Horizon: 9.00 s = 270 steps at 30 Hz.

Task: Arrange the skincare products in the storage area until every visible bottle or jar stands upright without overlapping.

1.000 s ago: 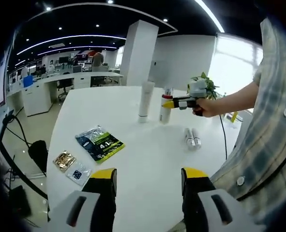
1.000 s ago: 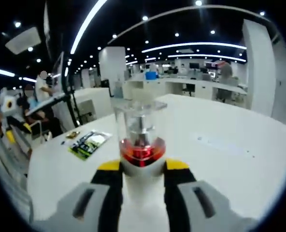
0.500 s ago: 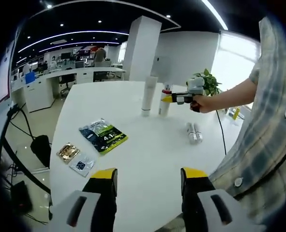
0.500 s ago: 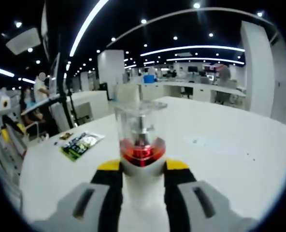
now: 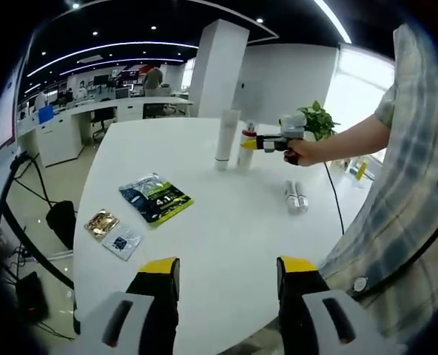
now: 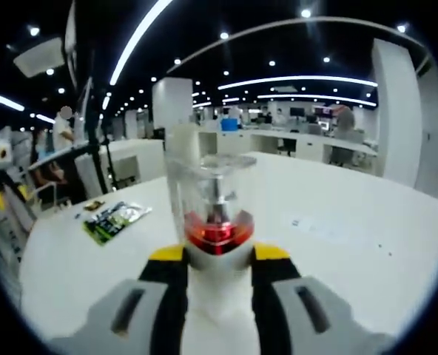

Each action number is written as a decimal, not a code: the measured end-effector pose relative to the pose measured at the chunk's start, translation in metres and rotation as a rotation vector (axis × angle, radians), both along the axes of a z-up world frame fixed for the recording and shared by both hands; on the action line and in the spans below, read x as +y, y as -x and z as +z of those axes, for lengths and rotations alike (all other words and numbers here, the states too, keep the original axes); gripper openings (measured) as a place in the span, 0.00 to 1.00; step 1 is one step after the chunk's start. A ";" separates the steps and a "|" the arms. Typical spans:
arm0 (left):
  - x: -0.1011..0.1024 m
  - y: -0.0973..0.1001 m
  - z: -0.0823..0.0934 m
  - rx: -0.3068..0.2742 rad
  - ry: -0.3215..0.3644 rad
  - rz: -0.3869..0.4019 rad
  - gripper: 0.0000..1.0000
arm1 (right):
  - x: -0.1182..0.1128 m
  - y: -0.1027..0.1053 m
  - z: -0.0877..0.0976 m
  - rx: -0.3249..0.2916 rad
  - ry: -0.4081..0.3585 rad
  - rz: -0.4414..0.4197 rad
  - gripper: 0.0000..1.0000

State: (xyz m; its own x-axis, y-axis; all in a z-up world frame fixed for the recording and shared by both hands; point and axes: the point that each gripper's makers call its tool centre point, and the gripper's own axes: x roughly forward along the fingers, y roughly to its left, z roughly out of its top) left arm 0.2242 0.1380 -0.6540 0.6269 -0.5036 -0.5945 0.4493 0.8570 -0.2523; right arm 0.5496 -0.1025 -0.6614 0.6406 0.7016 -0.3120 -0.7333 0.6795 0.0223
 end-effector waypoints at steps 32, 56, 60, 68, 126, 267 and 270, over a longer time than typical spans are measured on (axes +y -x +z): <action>0.003 0.010 0.000 -0.003 0.008 0.045 0.54 | 0.019 -0.008 -0.001 -0.027 -0.036 0.055 0.31; -0.004 -0.008 -0.004 -0.012 0.063 0.113 0.55 | -0.011 0.024 0.012 0.091 -0.123 -0.049 0.50; -0.001 -0.029 -0.009 0.009 0.110 0.188 0.55 | -0.023 0.046 0.022 0.115 -0.135 -0.076 0.54; 0.004 -0.088 -0.023 0.048 0.209 0.323 0.56 | -0.025 0.104 0.039 0.157 -0.160 -0.062 0.54; 0.014 -0.173 -0.052 0.288 0.548 0.637 0.00 | 0.030 0.226 0.091 0.205 -0.285 -0.036 0.40; -0.116 -0.032 0.113 0.325 0.945 -0.267 0.16 | 0.133 0.250 0.151 0.706 -0.729 0.454 0.00; -0.115 -0.035 0.112 0.326 0.946 -0.248 0.12 | 0.138 0.257 0.149 0.716 -0.705 0.471 0.00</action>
